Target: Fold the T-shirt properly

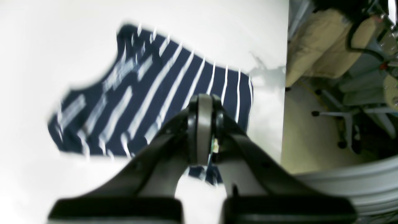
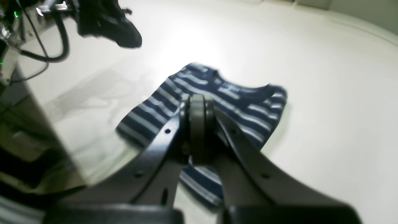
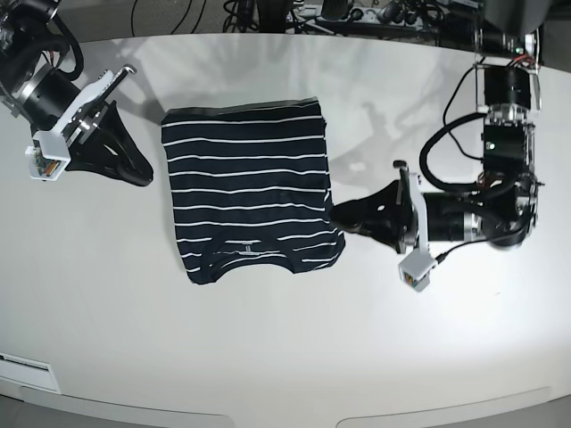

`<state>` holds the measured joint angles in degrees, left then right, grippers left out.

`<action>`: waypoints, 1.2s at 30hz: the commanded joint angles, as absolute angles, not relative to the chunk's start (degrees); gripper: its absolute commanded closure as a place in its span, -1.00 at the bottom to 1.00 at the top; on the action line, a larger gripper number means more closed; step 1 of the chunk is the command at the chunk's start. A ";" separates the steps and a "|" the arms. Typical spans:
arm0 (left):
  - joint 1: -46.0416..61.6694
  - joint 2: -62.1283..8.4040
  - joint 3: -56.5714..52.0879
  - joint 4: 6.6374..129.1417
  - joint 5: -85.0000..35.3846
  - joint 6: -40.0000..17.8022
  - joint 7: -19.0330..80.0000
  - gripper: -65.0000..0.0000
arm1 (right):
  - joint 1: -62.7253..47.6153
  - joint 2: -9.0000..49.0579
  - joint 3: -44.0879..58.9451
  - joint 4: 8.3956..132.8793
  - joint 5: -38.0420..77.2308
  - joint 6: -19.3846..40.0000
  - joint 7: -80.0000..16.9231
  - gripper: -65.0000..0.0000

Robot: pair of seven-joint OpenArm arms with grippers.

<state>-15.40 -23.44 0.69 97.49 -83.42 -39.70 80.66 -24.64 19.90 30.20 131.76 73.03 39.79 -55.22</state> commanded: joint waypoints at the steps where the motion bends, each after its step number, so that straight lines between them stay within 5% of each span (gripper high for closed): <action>1: -14.26 -24.69 -0.73 100.36 -85.00 -40.00 80.00 1.00 | -25.36 20.62 32.21 132.66 76.44 40.00 -55.44 1.00; 5: -3.16 -28.10 -5.32 110.39 -85.00 -40.00 80.00 1.00 | -29.52 20.67 38.92 132.66 85.00 40.00 -60.69 1.00; 16: 31.03 -30.72 -23.42 134.87 -85.00 -39.33 79.79 1.00 | -45.30 20.78 49.95 133.43 85.00 40.00 -70.83 1.00; 25: 56.27 -30.46 -34.37 135.00 -85.00 -35.70 80.00 1.00 | -62.76 20.78 50.30 134.67 85.00 40.00 -75.83 1.00; 30: 69.56 -29.98 -34.85 135.00 -85.00 -39.79 80.00 1.00 | -72.31 20.78 50.17 133.51 85.00 40.00 -78.50 1.00; 36: 73.08 -24.23 -26.33 125.49 -68.62 -40.00 67.51 1.00 | -74.17 20.82 40.27 121.71 76.86 40.00 -68.27 1.00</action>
